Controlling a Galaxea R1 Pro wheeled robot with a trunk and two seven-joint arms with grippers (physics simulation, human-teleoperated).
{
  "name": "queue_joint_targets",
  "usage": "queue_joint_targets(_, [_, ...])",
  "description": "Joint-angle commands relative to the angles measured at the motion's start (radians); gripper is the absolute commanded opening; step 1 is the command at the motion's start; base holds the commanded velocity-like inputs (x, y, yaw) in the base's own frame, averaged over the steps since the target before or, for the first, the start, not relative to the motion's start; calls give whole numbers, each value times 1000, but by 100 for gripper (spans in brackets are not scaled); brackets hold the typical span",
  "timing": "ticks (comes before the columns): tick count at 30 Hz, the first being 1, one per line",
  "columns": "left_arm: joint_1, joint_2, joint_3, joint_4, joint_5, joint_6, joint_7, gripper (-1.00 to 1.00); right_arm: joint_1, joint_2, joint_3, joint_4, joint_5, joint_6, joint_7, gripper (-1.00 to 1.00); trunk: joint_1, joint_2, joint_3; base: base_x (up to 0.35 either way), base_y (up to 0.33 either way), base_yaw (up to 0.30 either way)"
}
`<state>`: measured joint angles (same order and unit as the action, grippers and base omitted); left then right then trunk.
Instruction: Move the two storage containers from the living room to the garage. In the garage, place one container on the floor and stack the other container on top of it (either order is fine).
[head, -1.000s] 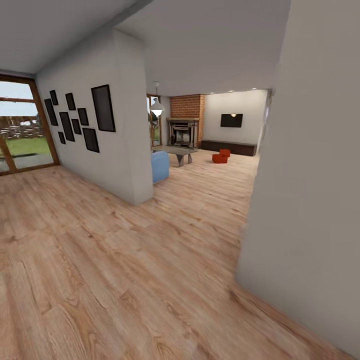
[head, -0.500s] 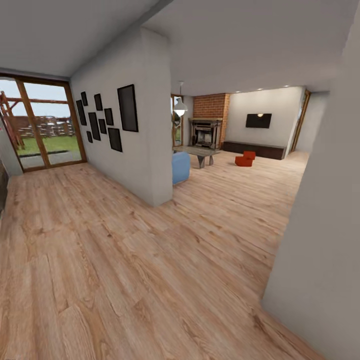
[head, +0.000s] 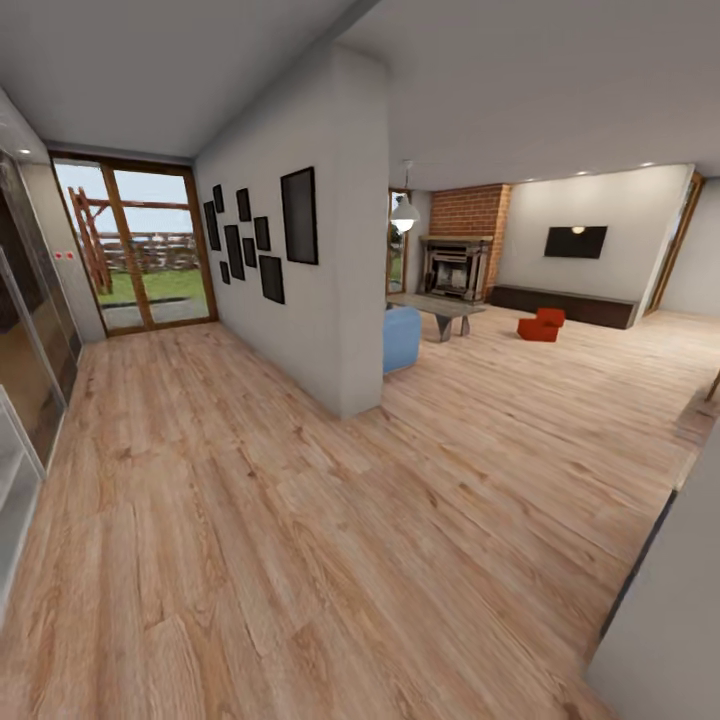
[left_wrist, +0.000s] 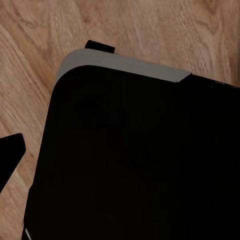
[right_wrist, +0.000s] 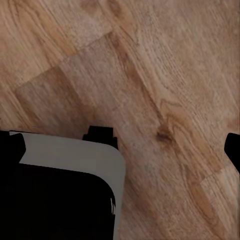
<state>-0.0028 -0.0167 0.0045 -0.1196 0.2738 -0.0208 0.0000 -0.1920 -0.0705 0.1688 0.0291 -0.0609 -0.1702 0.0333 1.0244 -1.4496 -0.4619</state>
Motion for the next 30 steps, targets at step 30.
queue_joint_targets(30, [0,0,0,0,5,-2,0,100,-1,-3,6,3,-5,-4,14,100,1,0,-1,326,0,9])
